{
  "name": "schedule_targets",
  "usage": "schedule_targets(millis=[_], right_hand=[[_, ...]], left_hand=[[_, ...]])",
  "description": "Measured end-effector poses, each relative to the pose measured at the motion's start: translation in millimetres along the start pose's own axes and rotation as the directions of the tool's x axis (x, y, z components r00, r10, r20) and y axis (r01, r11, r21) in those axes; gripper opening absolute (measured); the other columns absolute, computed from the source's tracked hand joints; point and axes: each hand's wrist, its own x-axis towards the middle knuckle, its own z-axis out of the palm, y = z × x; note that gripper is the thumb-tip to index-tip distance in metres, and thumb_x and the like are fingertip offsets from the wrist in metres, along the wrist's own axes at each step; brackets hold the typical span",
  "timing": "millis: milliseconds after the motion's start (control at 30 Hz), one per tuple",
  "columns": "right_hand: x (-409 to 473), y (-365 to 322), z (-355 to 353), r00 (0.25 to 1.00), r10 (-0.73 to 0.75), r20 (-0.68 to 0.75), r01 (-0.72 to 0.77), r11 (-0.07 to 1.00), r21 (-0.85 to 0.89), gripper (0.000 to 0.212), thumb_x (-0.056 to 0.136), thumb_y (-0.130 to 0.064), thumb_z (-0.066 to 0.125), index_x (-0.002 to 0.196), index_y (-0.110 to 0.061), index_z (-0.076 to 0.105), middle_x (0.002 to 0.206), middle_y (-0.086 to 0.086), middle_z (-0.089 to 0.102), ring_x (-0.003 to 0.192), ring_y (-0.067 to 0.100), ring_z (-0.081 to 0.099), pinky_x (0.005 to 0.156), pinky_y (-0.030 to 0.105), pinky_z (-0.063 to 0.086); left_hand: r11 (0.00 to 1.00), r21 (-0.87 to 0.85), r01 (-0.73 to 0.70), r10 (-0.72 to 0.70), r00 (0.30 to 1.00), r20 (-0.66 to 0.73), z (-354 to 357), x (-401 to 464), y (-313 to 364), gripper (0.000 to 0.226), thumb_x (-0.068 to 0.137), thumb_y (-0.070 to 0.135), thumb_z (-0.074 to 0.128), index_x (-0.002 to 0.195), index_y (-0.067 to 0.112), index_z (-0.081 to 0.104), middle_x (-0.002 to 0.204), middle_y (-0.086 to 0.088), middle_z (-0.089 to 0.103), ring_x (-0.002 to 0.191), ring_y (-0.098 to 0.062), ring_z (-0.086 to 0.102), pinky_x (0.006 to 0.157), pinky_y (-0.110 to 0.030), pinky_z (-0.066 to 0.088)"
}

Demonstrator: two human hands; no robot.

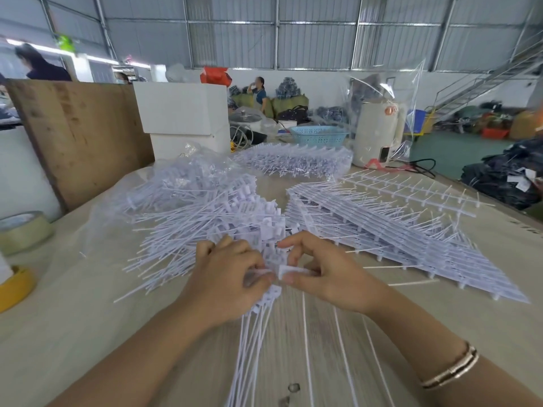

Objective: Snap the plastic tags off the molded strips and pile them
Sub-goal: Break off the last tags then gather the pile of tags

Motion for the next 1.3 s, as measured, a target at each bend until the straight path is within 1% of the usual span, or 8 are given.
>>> schedule_targets(millis=[100,300,433,667,967,1033,1133,1300], right_hand=[[2.2,1.1,4.0,0.999,0.018,0.04,-0.015,0.998,-0.061,0.055,0.084,-0.019,0.069,0.128,-0.033,0.04,0.094,-0.009,0.049,0.048,0.0,0.044,0.053,0.011,0.033],[1.6,-7.3,4.4,0.997,0.012,0.079,-0.007,0.998,-0.067,0.063,0.083,-0.022,0.07,0.134,-0.031,0.035,0.1,-0.011,0.048,0.053,-0.001,0.045,0.056,0.011,0.036],[-0.7,-7.6,-20.0,0.96,0.163,0.226,-0.105,0.963,-0.248,0.022,0.089,-0.034,0.061,0.105,-0.021,0.066,0.096,-0.009,0.058,0.083,0.007,0.053,0.08,0.024,0.039],[-2.3,-7.0,-14.7,0.932,0.19,0.308,-0.167,0.981,-0.098,0.021,0.093,-0.027,0.056,0.078,-0.024,0.071,0.077,-0.009,0.07,0.067,0.002,0.061,0.071,0.017,0.045],[3.9,-9.9,-4.5,0.998,-0.025,-0.057,0.029,0.997,0.072,0.022,0.089,-0.03,0.056,0.078,-0.02,0.071,0.046,-0.004,0.038,0.041,0.004,0.032,0.045,0.015,0.027],[0.8,-10.5,-11.0,0.997,-0.015,-0.074,0.026,0.987,0.158,0.024,0.088,-0.03,0.054,0.08,-0.016,0.071,0.042,-0.009,0.038,0.039,0.002,0.034,0.046,0.011,0.028],[-3.6,-6.9,-16.7,0.998,0.003,0.066,-0.013,0.988,0.157,0.018,0.094,-0.011,0.053,0.087,-0.008,0.07,0.045,-0.01,0.038,0.041,0.002,0.033,0.047,0.012,0.028],[-1.5,-2.8,-11.8,0.975,0.13,0.179,-0.152,0.981,0.117,0.021,0.079,-0.006,0.049,0.094,-0.022,0.052,0.052,-0.016,0.045,0.046,0.002,0.034,0.048,0.016,0.028]], left_hand=[[0.997,-0.08,-0.008,0.005,0.999,-0.043,-0.8,-1.2,2.1,0.048,0.076,0.057,0.02,0.096,0.042,0.062,0.09,0.022,0.049,0.094,0.001,0.04,0.077,-0.027,0.016],[0.905,-0.426,-0.017,0.012,1.0,-0.013,2.5,1.8,21.2,0.037,0.083,0.052,0.036,0.059,0.028,0.052,0.064,0.012,0.047,0.076,-0.001,0.043,0.077,-0.032,0.03],[0.84,-0.541,-0.033,0.01,0.999,-0.046,-1.1,3.2,15.9,0.035,0.084,0.05,0.037,0.057,0.028,0.042,0.059,0.009,0.043,0.07,-0.009,0.042,0.076,-0.04,0.034],[0.836,-0.545,0.055,-0.015,0.997,0.077,3.4,0.9,16.7,0.046,0.086,0.059,0.05,0.052,0.029,0.055,0.05,0.011,0.053,0.06,-0.003,0.051,0.069,-0.03,0.043],[0.289,-0.898,0.333,-0.342,0.912,0.228,-6.2,3.0,18.9,0.04,0.072,0.055,0.053,0.05,0.023,0.063,0.052,0.01,0.056,0.048,-0.001,0.053,0.049,-0.009,0.04],[0.415,-0.862,0.291,-0.342,0.928,0.148,-8.9,2.3,9.1,0.05,0.078,0.056,0.053,0.048,0.016,0.056,0.049,0.006,0.051,0.049,-0.003,0.05,0.055,-0.014,0.04],[0.891,-0.449,0.074,-0.109,0.993,-0.054,-4.3,-0.9,-5.6,0.051,0.082,0.057,0.042,0.048,0.02,0.045,0.054,0.001,0.049,0.064,-0.005,0.047,0.073,-0.03,0.031],[0.997,-0.06,-0.055,0.054,0.998,-0.021,0.1,-2.8,5.7,0.029,0.078,0.054,0.037,0.086,0.035,0.058,0.085,0.02,0.046,0.089,0.0,0.04,0.075,-0.03,0.016]])
